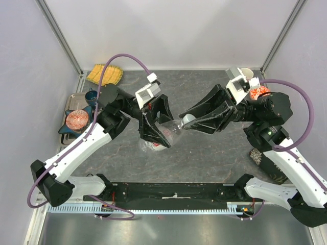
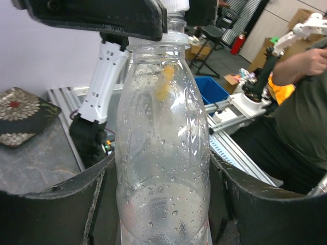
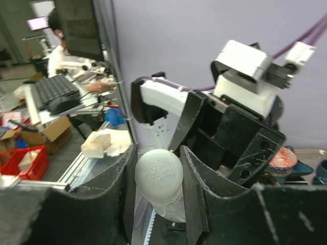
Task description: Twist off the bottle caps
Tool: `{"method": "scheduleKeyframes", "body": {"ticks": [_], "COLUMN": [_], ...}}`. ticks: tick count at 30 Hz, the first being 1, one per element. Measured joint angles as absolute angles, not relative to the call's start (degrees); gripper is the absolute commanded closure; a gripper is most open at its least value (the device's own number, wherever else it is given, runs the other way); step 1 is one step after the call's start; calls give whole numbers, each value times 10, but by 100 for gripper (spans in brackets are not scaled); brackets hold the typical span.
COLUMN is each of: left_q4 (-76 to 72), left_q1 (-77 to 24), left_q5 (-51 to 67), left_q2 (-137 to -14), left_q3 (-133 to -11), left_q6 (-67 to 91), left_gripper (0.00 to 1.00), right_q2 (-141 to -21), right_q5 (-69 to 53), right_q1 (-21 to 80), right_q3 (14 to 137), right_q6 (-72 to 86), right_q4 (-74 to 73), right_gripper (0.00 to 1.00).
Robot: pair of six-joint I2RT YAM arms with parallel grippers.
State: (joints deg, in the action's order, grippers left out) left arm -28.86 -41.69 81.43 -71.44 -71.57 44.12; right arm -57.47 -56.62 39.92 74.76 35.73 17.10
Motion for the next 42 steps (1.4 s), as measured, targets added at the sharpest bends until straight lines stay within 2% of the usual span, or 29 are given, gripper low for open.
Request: {"method": "scheduleKeyframes", "body": {"ticks": [4, 10, 12, 17, 21, 26, 31, 37, 42], "left_q4": [-227, -129, -99, -29, -1, 11, 19, 46, 49], "left_q1": [-407, -398, -398, -398, -398, -398, -398, -398, -398], "left_q5": [776, 701, 675, 578, 462, 356, 315, 288, 279], "left_q2": [-696, -688, -687, -654, -559, -439, -426, -422, -416], "left_q3": [-717, -718, -718, -714, -664, -609, -602, -575, -572], "left_q6": [387, 312, 288, 233, 202, 178, 168, 164, 164], "left_gripper": [62, 62, 62, 63, 62, 62, 62, 62, 62], "right_q2": [-573, -550, -536, -514, -509, -606, -687, -746, -840], "right_q5": [-501, -339, -255, 49, 229, 258, 243, 239, 228], "right_q1": [400, 406, 407, 408, 399, 381, 378, 358, 320], "right_q3": [779, 832, 839, 827, 686, 555, 462, 449, 450], "right_q6": [325, 271, 255, 219, 215, 246, 280, 294, 305], "right_q4": [100, 3, -29, -128, -171, -216, -194, -120, -75], "right_gripper": [100, 100, 100, 100, 100, 100, 100, 100, 100]}}
